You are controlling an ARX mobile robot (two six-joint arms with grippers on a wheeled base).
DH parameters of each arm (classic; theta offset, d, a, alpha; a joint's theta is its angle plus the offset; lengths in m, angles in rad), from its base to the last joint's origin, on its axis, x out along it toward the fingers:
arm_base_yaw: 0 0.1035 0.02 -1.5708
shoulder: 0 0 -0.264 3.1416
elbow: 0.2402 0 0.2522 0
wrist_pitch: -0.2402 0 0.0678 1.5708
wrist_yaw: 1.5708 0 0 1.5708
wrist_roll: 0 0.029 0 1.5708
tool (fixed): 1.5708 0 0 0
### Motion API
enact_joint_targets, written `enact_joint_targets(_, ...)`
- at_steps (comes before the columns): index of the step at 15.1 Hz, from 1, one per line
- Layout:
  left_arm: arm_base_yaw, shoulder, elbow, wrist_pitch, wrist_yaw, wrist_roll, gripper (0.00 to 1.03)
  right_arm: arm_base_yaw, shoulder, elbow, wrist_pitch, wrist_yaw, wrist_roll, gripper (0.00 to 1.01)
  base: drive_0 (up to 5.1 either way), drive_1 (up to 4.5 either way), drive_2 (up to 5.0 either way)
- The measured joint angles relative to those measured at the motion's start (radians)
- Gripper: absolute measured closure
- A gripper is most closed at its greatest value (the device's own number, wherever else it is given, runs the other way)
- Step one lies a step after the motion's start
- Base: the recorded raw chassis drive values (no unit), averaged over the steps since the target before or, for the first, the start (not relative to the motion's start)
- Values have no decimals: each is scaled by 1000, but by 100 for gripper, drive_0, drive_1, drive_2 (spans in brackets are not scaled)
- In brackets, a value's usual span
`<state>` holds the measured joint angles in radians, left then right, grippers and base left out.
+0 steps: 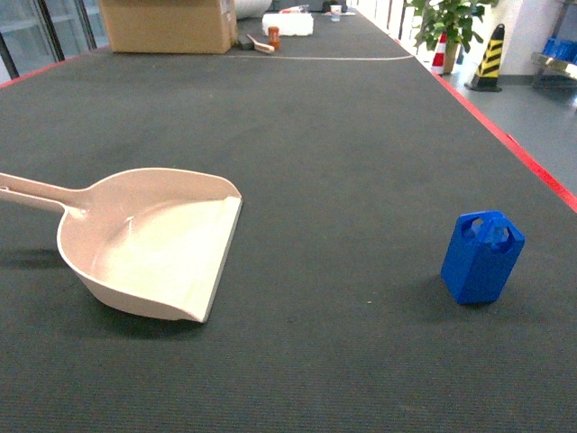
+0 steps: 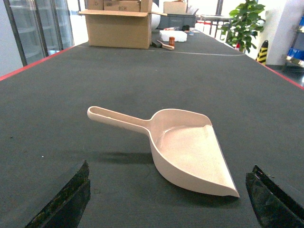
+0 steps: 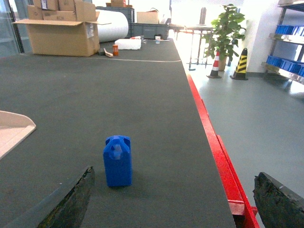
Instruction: Place part in tray to right shelf
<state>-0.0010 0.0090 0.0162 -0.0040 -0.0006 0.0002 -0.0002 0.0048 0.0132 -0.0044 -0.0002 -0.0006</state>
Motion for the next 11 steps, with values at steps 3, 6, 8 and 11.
enact_joint_targets(3,0,0,0,0,0,0,5,0,0,0,0,0,0,3,0,0,0)
enact_joint_targets(6,0,0,0,0,0,0,5,0,0,0,0,0,0,3,0,0,0)
enact_joint_targets(8,0,0,0,0,0,0,5,0,0,0,0,0,0,3,0,0,0)
enact_joint_targets(11,0,0,0,0,0,0,5,0,0,0,0,0,0,3,0,0,0)
